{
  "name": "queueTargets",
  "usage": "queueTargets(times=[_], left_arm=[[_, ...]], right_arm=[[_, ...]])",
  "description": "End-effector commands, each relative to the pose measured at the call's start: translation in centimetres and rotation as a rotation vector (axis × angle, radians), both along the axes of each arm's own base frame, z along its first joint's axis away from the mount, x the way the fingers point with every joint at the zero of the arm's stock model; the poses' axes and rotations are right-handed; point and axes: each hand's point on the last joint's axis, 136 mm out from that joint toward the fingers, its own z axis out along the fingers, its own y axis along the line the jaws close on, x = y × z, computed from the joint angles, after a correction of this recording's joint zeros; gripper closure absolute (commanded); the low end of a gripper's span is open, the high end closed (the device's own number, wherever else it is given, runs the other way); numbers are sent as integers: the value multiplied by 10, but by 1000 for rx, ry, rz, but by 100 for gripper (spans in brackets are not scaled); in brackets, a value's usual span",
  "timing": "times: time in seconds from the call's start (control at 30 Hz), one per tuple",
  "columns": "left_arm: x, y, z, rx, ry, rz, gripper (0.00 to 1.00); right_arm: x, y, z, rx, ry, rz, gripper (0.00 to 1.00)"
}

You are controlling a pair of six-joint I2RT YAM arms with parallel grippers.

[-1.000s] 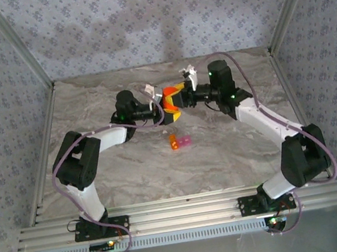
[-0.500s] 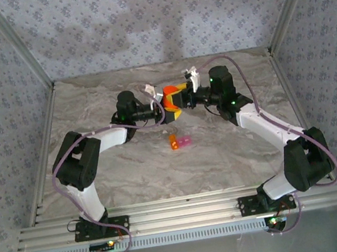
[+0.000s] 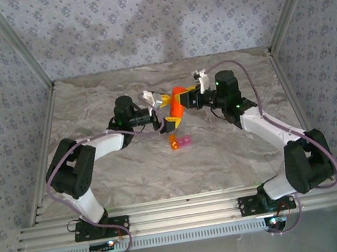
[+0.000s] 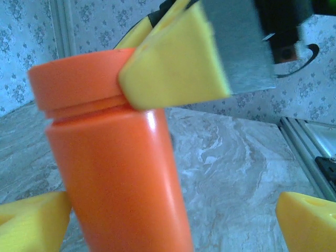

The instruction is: Sort the pills into containers

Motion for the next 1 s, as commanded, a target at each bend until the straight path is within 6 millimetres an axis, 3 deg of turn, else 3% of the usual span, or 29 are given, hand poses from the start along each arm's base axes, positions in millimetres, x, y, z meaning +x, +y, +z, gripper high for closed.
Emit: queueTargets(times=[0.0, 0.23, 0.5, 0.97], left_arm=[[-11, 8, 17, -18, -80, -3, 1], [1, 19, 20, -36, -109, 130, 1], [16, 33, 26, -48, -139, 285, 1], [38, 53, 32, -64, -104, 478, 1]], right_arm=[[19, -34, 3, -23, -68, -159, 86], [25, -72, -28, -75, -92, -306, 85], [19, -93, -57, -147, -137, -394, 85], [4, -80, -106, -302, -153, -423, 85]])
